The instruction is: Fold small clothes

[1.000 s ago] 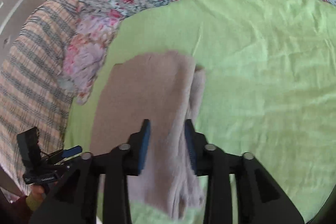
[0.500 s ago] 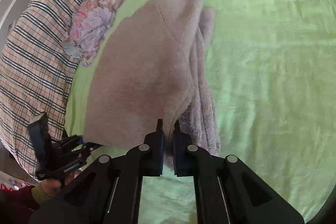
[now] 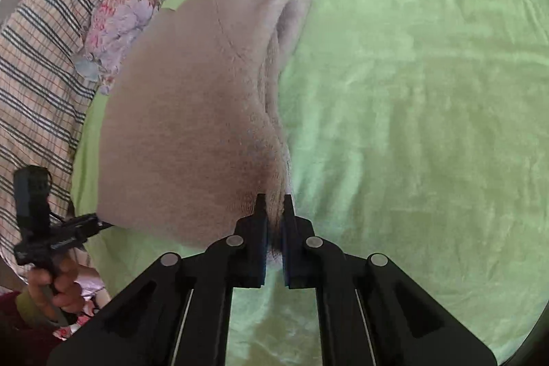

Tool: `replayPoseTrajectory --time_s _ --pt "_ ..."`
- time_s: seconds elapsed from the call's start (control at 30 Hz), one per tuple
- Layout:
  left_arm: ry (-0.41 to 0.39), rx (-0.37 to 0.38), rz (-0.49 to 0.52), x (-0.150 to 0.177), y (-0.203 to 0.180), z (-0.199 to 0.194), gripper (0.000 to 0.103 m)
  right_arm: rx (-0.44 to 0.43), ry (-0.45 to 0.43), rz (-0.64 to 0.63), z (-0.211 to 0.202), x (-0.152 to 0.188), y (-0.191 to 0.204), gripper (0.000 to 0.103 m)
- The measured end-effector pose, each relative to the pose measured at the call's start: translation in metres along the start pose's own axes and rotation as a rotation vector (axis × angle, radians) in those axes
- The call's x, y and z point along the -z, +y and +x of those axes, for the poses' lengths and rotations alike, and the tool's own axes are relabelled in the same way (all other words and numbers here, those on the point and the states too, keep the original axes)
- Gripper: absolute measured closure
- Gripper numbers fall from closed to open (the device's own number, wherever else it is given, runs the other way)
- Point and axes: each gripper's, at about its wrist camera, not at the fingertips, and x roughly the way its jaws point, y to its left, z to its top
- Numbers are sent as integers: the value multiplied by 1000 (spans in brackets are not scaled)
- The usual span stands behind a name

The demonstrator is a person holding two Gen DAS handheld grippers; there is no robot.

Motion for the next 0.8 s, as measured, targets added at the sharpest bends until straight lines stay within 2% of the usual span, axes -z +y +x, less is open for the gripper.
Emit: replayPoseTrajectory --time_s 0.13,0.3,0.33,0.4,0.5,0.6,0.73,0.8 --pt "34 4 31 -2 -1 -5 94 8 0 -3 -3 2 -1 95" --pt "22 12 87 4 -4 -33 91 -2 1 27 -1 3 -8 94" --pt "16 15 91 4 -4 -39 90 -9 4 36 -3 1 -8 93" --pt "-3 24 95 -4 -3 -52 84 -15 5 59 -12 -1 -8 80" --pt "-56 50 98 -25 -9 -68 75 -13 -58 79 -36 -10 -6 78" --pt "-96 79 125 -51 -20 -74 71 -20 -139 52 -53 -31 6 78" --pt "-138 98 177 -95 -35 -72 71 -63 -187 9 -45 -75 32 78" --pt "-149 108 192 -114 -39 -66 71 -68 -181 -13 -28 -95 40 78"
